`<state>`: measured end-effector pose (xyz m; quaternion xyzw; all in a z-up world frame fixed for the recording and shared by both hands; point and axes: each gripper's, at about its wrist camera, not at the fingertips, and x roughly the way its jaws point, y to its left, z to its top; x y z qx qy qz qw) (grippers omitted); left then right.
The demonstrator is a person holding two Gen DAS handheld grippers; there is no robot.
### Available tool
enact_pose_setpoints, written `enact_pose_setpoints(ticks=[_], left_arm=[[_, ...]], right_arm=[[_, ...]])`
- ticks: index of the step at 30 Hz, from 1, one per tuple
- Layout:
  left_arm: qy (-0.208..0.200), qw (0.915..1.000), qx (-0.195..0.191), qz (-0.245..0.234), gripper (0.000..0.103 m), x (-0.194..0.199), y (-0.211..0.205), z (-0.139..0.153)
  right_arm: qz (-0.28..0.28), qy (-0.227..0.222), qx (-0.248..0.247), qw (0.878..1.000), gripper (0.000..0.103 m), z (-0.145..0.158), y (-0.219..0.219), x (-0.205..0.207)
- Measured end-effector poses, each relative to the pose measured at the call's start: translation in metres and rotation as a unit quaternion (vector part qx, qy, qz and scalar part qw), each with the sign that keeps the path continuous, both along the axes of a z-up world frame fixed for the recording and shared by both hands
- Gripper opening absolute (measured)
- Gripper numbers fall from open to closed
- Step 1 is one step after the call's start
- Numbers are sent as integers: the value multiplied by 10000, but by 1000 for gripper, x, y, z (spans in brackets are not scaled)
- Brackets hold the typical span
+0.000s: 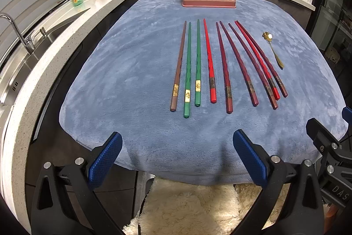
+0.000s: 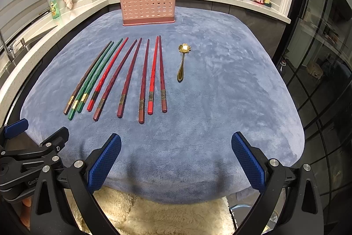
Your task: Organize utensils
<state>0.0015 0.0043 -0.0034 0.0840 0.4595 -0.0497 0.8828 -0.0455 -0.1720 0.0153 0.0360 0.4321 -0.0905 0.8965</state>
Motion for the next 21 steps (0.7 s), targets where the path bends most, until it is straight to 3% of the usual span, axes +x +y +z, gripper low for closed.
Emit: enact_pose_setpoints(ticks=[21], left_arm=[[30,10000,-15,81,96,1,3,-1]], right_arm=[[-15,-1,9,10000,96,-1,0,0]])
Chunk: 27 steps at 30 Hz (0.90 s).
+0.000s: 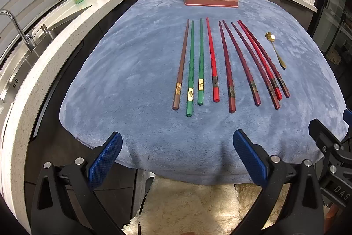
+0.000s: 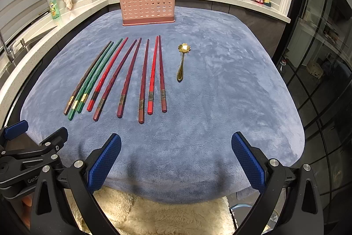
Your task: Organize utensils
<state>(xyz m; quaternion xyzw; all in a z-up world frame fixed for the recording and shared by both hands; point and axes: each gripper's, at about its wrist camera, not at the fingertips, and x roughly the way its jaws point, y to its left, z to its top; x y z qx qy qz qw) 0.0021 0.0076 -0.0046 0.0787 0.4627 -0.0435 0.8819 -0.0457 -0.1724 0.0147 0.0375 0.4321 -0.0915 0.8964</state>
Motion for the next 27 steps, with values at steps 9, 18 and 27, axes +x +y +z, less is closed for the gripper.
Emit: enact_pose_setpoints(ticks=[9,18,27], left_arm=[[13,10000,-36,14,96,1,2,0],[-20,9999,-61,-95,96,-2,-1,1],[111,9994,-323,96,96,6,10,-2]], right_arm=[[0,-4,-3,10000,96,0,0,0],[-3,0,3,10000,96,0,0,0],[-29,52,32,10000,96,-3,-1,2]])
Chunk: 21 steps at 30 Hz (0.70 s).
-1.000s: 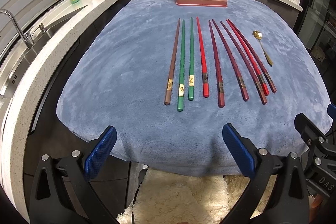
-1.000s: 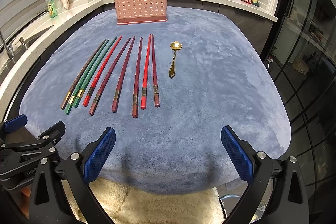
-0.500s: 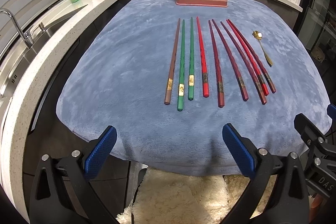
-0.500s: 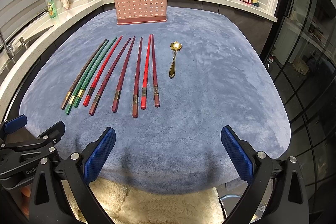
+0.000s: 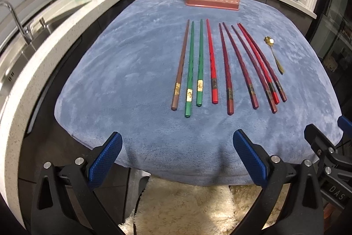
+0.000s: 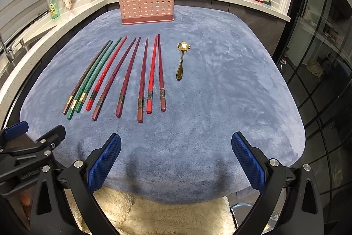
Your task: Organize utensils
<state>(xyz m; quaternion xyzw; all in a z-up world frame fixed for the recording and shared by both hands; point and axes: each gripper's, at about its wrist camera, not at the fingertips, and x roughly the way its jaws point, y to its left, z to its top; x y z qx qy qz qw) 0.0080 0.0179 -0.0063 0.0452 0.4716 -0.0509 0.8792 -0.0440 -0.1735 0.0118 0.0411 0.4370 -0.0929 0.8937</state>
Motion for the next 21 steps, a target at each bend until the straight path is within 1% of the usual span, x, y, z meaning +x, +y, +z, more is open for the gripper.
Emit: enact_pose_setpoints(ticks=[4,7,10,12,14,16,19,21], left_arm=[[58,9994,50,349,96,18,15,-3],[159,9978,-12,648,96,42,32,-8],[245,9965,-96,790,96,59,42,-14],[246,9971,-142,703,96,68,40,-17],[235,9980,-11,595,96,72,35,-22],[275,9984,29,501,95,76,32,-26],[358,9983,-2,461,90,81,30,-33],[386,9983,13,436,89,84,30,-37]], right_arm=[[-49,70,56,9999,96,-5,-5,6],[-105,96,116,9998,96,-8,-11,14],[-151,76,153,9997,96,-9,-17,25],[-167,50,110,9998,96,-9,-20,34],[-176,25,63,9998,96,-8,-23,43],[-190,13,66,9998,96,-8,-27,52],[-226,12,119,9997,96,-8,-32,62],[-254,12,178,9995,96,-8,-36,68]])
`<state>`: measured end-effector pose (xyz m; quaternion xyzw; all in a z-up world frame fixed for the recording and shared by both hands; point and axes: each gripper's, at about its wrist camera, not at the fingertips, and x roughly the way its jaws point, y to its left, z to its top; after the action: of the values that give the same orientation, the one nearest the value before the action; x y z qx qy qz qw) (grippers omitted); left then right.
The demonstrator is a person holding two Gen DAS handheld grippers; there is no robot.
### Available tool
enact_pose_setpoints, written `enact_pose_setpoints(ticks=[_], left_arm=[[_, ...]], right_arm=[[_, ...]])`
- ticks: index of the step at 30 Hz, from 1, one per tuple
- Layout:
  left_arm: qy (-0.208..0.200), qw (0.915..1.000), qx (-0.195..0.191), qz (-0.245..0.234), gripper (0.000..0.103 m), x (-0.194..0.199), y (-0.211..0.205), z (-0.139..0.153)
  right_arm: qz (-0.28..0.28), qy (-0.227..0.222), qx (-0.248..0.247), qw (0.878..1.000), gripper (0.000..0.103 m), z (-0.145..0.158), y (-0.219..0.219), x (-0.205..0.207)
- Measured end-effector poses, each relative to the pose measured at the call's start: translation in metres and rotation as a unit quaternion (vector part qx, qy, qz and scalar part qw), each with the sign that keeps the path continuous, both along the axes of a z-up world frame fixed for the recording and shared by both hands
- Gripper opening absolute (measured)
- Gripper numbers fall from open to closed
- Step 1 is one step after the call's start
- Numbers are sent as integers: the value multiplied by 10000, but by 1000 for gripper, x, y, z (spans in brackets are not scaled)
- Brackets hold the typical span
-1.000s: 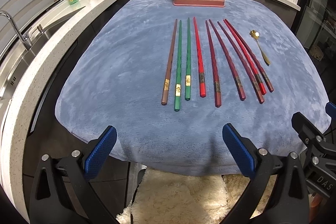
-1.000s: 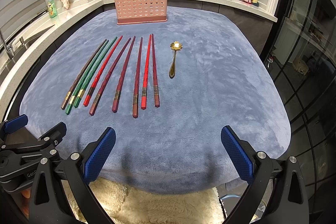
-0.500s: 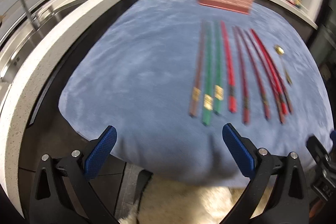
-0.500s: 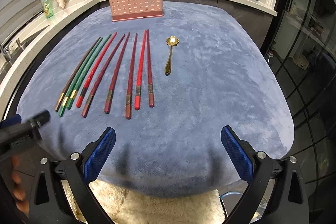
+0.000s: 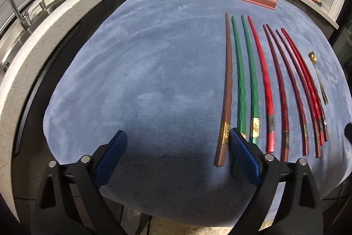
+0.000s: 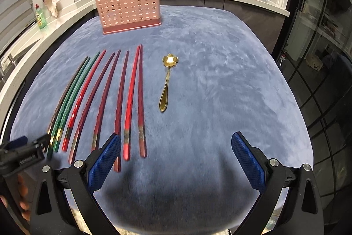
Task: Organize utensils
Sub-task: 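Grasp the brown chopstick with the left gripper while the right gripper grasps the gold spoon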
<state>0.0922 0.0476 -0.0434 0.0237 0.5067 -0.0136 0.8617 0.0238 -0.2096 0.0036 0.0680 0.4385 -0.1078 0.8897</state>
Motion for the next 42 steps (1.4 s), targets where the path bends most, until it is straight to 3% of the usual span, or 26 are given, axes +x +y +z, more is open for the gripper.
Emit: enact_pose_setpoints(ticks=[4,10,12,13,20,23,28,31,35,42], left_arm=[[-58,10000,3,-52,82,1,2,1],[-140,9997,-123,124,42,9,9,9],[-105,9997,-225,46,21,12,7,10],[-85,9996,-277,25,18,12,6,11],[-102,9995,-275,-81,14,10,-1,9],[-80,9994,-327,-62,14,10,0,10],[-82,9993,-361,-27,15,11,1,9],[-124,9995,-296,-43,15,10,-1,9],[-141,9994,-309,-74,15,9,1,9],[-161,9992,-362,-114,14,6,2,15]], right_arm=[[-28,-14,117,9999,95,-1,-6,11],[-32,100,293,9995,72,-10,-16,36],[-48,134,505,9986,61,-13,-22,43],[-56,155,559,9983,59,-15,-24,47],[-84,260,996,9946,28,-32,-31,72],[-127,272,1254,9917,27,-39,-33,76],[-79,159,1116,9936,27,-41,-28,75],[-67,75,969,9952,24,-41,-26,72],[-49,70,1058,9943,10,-40,-28,69],[-91,-44,1164,9932,5,-29,-35,56]])
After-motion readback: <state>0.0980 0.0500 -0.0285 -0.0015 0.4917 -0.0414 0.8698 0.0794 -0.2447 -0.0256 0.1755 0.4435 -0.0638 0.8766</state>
